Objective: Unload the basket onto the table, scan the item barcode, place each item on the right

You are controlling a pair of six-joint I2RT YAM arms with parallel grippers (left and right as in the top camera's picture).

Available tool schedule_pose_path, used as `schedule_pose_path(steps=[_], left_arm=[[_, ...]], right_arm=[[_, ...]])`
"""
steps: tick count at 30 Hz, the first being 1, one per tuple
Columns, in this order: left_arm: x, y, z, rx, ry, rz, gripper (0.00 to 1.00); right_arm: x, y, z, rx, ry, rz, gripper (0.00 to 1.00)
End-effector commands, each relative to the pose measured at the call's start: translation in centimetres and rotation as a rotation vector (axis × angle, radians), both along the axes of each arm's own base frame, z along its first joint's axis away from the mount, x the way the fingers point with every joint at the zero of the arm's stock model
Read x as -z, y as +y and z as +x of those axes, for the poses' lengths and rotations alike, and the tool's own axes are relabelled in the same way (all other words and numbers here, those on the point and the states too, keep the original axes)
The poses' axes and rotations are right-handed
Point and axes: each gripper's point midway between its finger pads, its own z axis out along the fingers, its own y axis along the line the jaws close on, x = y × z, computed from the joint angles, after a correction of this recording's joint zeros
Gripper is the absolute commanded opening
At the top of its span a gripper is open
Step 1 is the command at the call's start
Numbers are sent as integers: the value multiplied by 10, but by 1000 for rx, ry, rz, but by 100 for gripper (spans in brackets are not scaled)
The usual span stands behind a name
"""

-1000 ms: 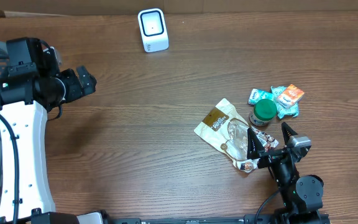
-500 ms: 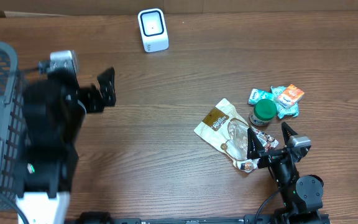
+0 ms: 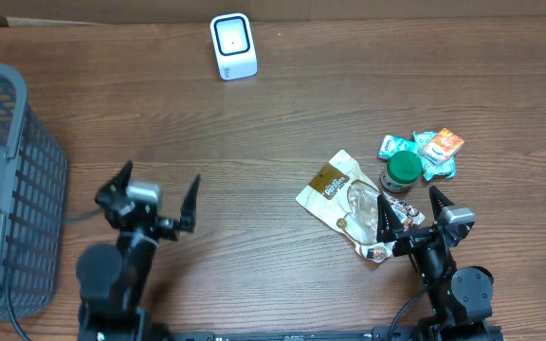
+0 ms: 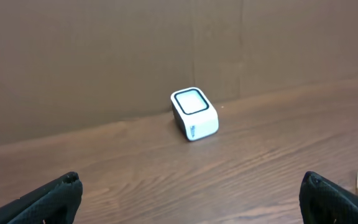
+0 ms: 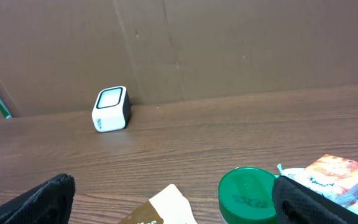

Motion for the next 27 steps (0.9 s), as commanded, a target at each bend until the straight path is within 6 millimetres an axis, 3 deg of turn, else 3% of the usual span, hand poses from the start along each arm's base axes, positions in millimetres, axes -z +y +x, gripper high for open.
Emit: schedule_pose_path(steps=[1, 16, 21, 27], left_arm=[[6, -2, -11, 21, -75, 115, 100], [50, -2, -23, 19, -131, 153, 100], [75, -2, -23, 27, -48, 154, 100], [75, -2, -23, 23, -40, 121, 100]], right_arm=[[1, -1, 0, 6, -7, -1, 100], [1, -1, 0, 6, -7, 0, 100], [1, -1, 0, 6, -7, -1, 100], [1, -1, 0, 6, -7, 0, 100]])
